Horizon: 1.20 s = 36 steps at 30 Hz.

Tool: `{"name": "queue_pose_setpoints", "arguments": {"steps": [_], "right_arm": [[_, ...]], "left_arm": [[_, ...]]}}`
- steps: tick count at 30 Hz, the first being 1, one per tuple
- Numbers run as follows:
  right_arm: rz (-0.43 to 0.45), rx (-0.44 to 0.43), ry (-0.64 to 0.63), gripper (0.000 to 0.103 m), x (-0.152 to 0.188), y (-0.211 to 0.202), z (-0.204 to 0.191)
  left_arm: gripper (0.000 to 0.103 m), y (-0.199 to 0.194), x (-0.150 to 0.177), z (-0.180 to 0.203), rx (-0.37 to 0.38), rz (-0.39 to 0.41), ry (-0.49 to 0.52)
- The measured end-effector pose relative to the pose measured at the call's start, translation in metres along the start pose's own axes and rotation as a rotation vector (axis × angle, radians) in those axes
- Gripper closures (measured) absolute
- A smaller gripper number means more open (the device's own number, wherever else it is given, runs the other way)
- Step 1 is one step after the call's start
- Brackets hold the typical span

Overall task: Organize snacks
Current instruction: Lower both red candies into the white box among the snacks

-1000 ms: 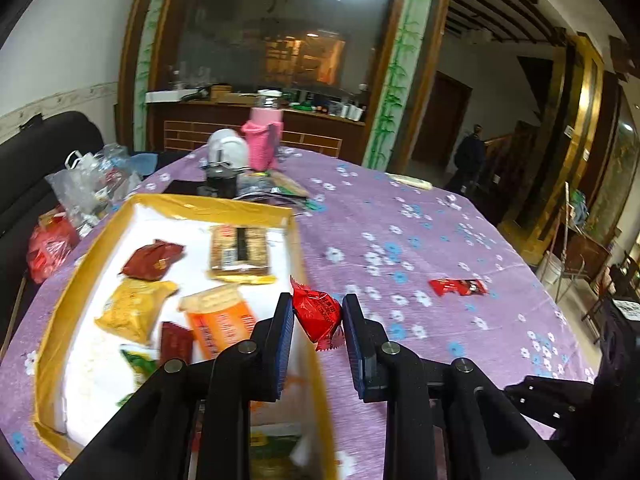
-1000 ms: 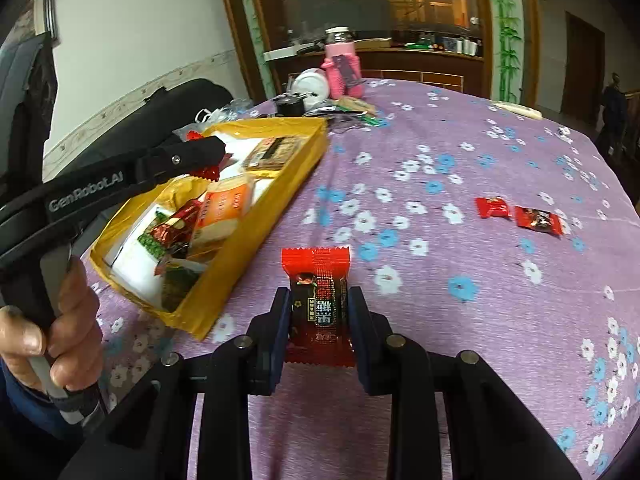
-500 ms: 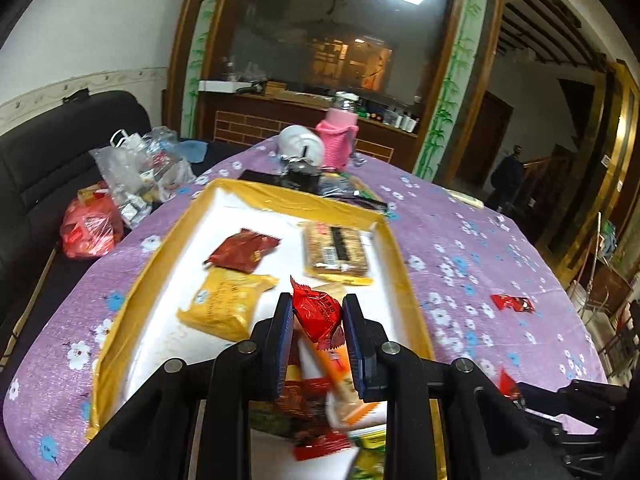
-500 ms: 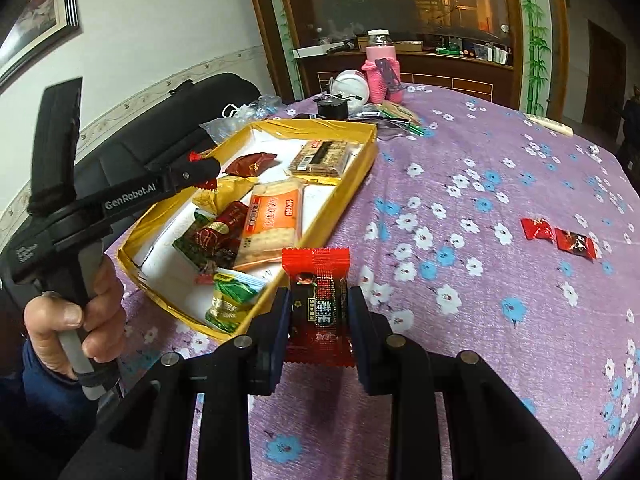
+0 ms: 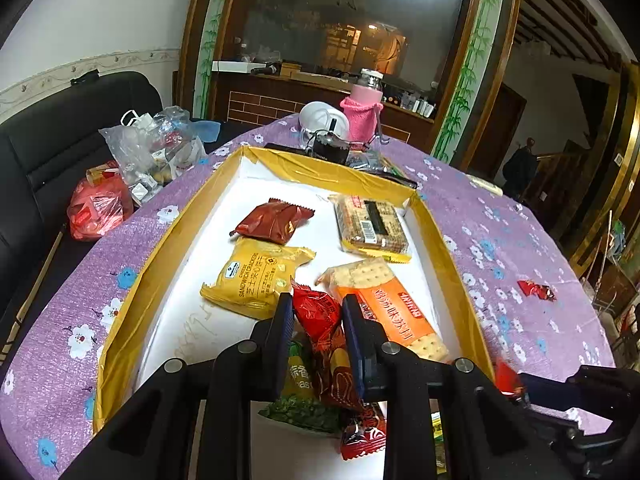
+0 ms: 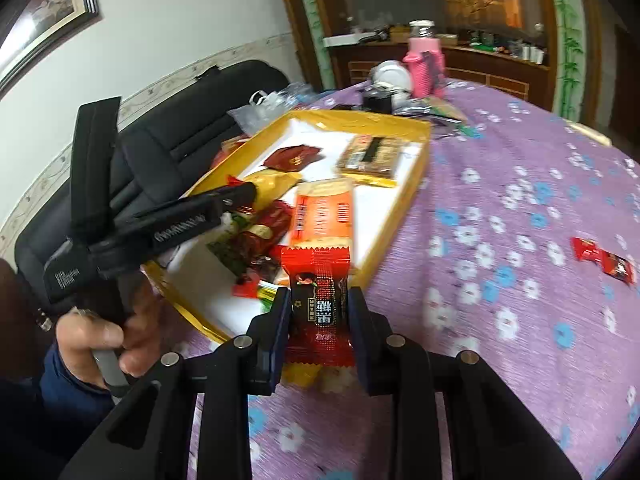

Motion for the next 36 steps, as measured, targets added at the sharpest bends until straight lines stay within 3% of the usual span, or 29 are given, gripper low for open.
{"name": "queue_pose_setpoints", "arguments": {"steps": [10, 17, 36], "right_arm": [[-0.018, -0.014, -0.019, 0.075, -0.009, 0.045, -0.018], [0.013, -0.009, -0.039, 0.075, -0.009, 0.046, -0.021], [0.008, -0.008, -0.078, 0.076, -0.01, 0.053, -0.027]], "left_arm": [[0.077, 0.013, 0.002, -0.004, -0.003, -0.06, -0.024], [0.077, 0.023, 0.005, 0.001, -0.042, -0.111, 0.006], [0.077, 0.026, 0.004, 0.001, -0.068, -0.124, 0.02]]}}
Point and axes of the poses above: each gripper's, at about its wrist camera, not at the fingertips, and y roughly the way its jaws point, z to its right, x to its underside, the point moved 3 cm from there along y, roughly the way its jaws point, and after that the axes turned 7 degrees about x, right-handed, at the moved point
